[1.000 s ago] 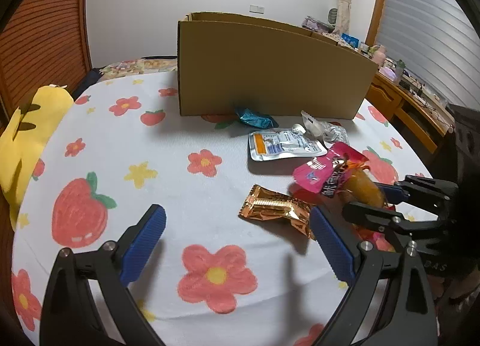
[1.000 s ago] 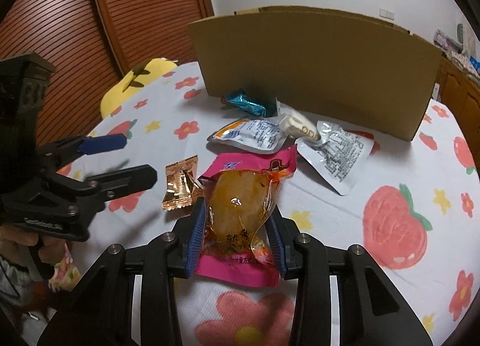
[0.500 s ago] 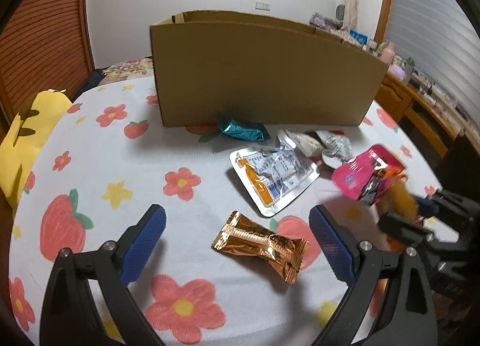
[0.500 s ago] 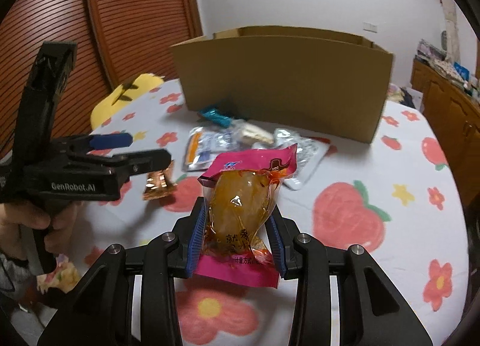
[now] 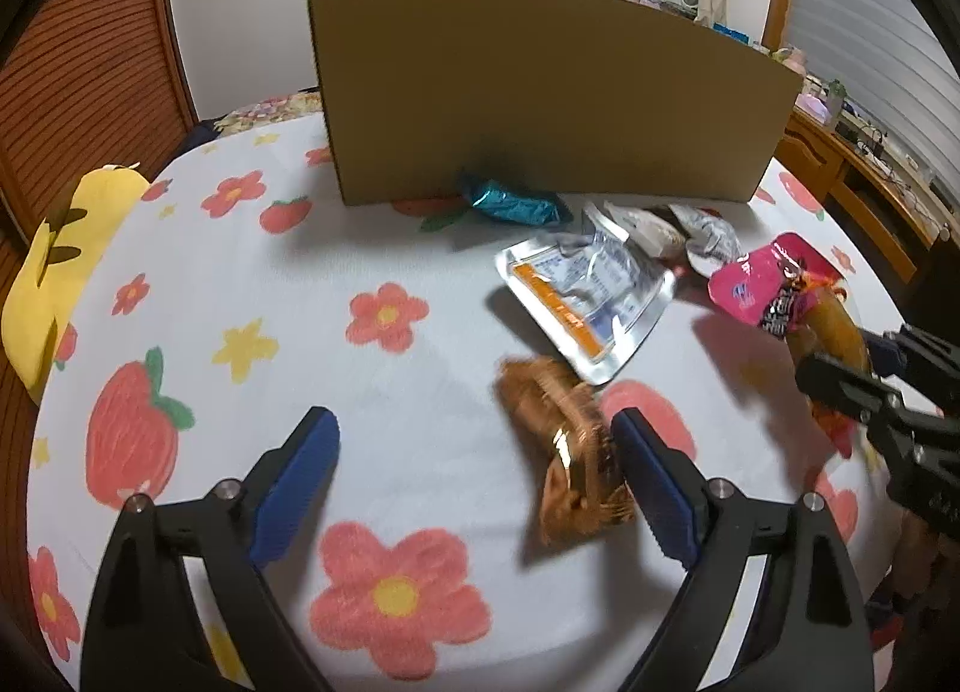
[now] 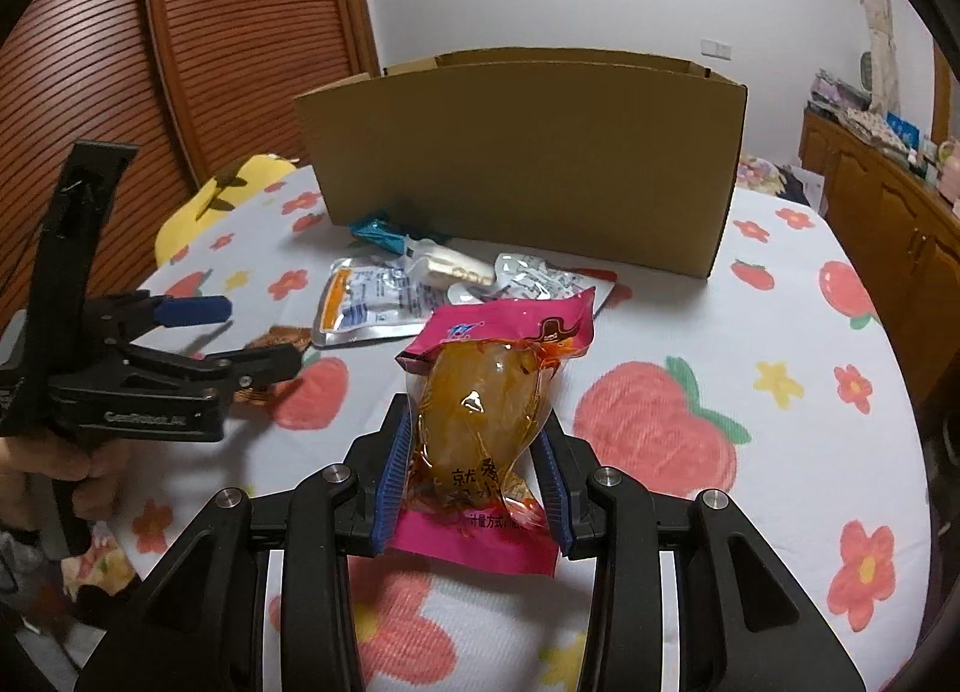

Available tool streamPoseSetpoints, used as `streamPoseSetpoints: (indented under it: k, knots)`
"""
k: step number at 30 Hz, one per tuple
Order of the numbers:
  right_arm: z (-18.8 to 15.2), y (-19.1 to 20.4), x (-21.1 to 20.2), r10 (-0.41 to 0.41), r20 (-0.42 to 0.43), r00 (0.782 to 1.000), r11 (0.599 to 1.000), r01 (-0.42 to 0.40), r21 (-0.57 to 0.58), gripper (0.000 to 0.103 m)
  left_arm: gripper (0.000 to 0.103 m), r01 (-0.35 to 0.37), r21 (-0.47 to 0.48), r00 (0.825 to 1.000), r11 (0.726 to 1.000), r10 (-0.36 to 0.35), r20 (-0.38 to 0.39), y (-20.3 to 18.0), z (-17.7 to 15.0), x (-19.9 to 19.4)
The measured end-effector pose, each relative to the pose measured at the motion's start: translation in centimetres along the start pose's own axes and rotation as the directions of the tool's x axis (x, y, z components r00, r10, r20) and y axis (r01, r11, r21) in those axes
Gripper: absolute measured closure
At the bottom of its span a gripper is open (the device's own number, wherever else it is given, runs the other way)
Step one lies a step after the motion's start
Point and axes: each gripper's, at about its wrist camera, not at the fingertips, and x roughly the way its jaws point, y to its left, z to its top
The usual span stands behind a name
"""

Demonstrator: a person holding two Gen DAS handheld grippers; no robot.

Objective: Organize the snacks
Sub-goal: 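Close the left tool on the copper-wrapped candy while the right tool lifts the egg pack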

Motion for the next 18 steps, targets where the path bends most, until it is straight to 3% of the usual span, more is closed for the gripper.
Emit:
streamPoseSetpoints:
  k: [9,18]
  knots:
    - [0.0,0.0,0.8,0.0,-0.03,1.0,1.0,0.001,0.009,0.065,0.023,0.032,0.017,0.999,0.999,-0.032,0.017,0.4,-0.3,-0.2]
    - [0.0,-0.2,0.9,0.008,-0.036,0.999,1.0,-0.007,0.021,0.065,0.052,0.033,0.082,0.999,0.996,-0.036,0.036,-0.8,-0.3,-0.3]
